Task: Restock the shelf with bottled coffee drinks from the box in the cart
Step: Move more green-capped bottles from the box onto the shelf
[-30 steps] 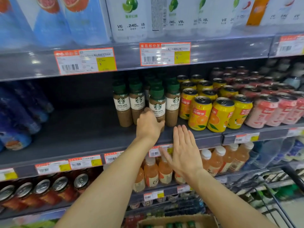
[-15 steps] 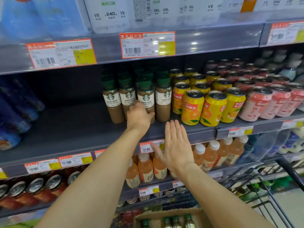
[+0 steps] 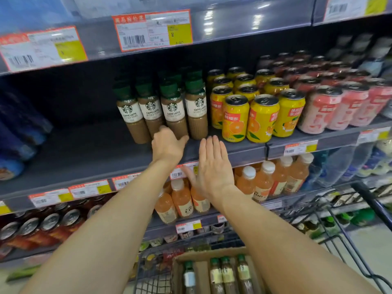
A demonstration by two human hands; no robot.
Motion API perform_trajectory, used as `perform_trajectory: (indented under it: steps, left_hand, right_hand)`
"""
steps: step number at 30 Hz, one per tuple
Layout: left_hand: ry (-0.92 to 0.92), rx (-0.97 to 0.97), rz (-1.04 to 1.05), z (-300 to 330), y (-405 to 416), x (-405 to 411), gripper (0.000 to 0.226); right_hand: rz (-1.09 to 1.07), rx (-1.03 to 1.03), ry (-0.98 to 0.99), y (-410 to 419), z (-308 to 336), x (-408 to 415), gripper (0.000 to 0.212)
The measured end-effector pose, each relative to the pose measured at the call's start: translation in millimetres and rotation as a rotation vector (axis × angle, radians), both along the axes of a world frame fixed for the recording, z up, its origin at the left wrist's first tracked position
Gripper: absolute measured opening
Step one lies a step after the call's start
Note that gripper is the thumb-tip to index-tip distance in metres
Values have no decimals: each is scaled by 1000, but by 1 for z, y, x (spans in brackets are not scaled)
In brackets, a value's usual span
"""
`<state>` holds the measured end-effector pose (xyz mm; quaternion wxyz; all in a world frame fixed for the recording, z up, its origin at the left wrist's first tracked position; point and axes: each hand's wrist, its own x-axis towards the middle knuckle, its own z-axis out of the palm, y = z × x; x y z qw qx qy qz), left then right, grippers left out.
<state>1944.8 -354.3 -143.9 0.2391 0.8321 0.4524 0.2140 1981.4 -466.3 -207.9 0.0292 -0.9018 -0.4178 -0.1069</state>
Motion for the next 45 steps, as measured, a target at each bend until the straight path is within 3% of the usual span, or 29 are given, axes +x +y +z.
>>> perform_trajectory:
  steps: [2, 4, 7, 9, 16, 25, 32, 37, 41, 45]
  left_hand:
    - [-33, 30, 2, -13, -17, -10, 44]
    - [-61, 202, -83, -30, -32, -22, 48]
    - [35, 561, -275, -67, -51, -42, 53]
    - [123, 604, -337, -96, -65, -59, 55]
    - [454, 464, -444, -203, -103, -116, 59]
    - [675, 32, -397, -335, -149, -162, 62]
    - [902, -191, -416, -435, -171, -190, 63]
    - [843, -306, -383, -492, -168, -185, 62]
    - [764, -397, -192, -536, -145, -190, 64]
    - [688, -478, 20, -563, -126, -188, 44]
  right_hand:
    - [16, 67, 10, -1, -3, 2, 88]
    - [69, 188, -5, -7, -9, 3, 81]
    - [206, 313, -4, -26, -33, -5, 70]
    - [285, 315, 58, -42, -61, -18, 67]
    - [371, 72, 332, -100, -168, -58, 72]
    - [79, -421, 688, -186, -310, -57, 86]
    - [-67, -475, 923, -203, -390, -76, 76]
    - [-141, -503, 987, -179, -437, -74, 72]
    - [-194, -497, 1049, -157, -462, -67, 58]
    - [-166, -376, 1060, -134, -484, -74, 44]
